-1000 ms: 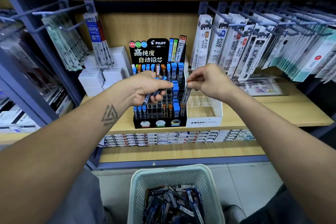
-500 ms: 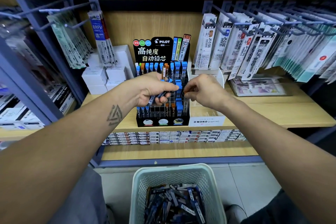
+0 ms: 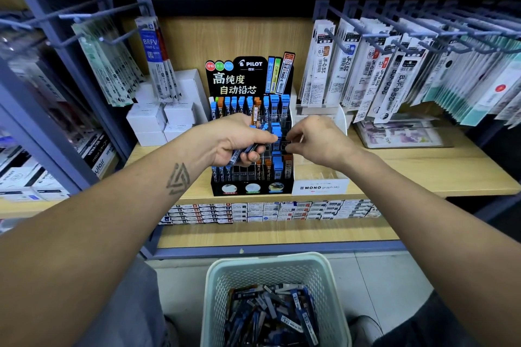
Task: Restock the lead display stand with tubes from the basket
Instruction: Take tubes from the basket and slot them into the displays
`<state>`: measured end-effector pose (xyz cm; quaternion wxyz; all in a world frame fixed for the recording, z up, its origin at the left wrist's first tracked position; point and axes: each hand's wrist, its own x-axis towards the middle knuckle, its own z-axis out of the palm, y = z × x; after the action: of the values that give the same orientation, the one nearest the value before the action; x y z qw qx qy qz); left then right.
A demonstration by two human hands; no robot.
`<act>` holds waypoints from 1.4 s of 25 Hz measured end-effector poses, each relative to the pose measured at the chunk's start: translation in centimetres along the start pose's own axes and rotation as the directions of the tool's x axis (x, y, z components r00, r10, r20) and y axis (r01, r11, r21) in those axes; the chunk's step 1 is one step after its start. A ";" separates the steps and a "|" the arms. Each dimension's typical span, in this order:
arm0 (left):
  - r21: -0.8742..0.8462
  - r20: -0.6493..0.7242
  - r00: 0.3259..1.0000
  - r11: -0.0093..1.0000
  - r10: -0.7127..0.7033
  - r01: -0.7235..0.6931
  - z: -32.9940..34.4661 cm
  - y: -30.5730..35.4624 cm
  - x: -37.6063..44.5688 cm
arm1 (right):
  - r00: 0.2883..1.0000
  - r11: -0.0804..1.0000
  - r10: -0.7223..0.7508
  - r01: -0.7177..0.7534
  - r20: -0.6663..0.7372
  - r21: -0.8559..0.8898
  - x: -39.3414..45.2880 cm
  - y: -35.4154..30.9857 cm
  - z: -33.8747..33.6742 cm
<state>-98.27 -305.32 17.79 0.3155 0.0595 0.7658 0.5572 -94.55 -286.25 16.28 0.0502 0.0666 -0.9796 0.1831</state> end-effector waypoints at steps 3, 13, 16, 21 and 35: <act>0.004 0.028 1.000 1.000 -0.010 0.010 0.0 0.0 -0.2 | 0.992 0.991 0.043 -0.027 -0.119 0.134 0.0 -0.7 -1.7; 0.027 0.053 0.998 1.000 -0.015 0.013 0.0 -0.1 -0.7 | 0.995 0.996 0.036 -0.028 0.089 -0.089 0.2 -0.8 0.0; 0.031 0.052 0.998 0.999 -0.017 0.016 0.1 -0.1 -0.8 | 0.993 0.990 0.046 -0.030 0.108 -0.139 0.1 -0.7 0.9; 0.042 0.067 0.998 0.999 -0.010 0.007 0.3 -0.2 -0.7 | 0.995 0.990 0.090 -0.093 0.032 0.102 0.9 -1.2 -0.2; 0.094 0.062 0.995 0.993 -0.081 0.075 -2.2 -0.1 -2.3 | 0.977 0.486 0.198 -0.028 -0.080 0.873 1.9 -3.2 -0.9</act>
<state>-97.61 -308.18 19.09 0.3590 0.0625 0.7815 0.5065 -95.89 -289.09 18.52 0.0807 0.0023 -0.7484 0.6583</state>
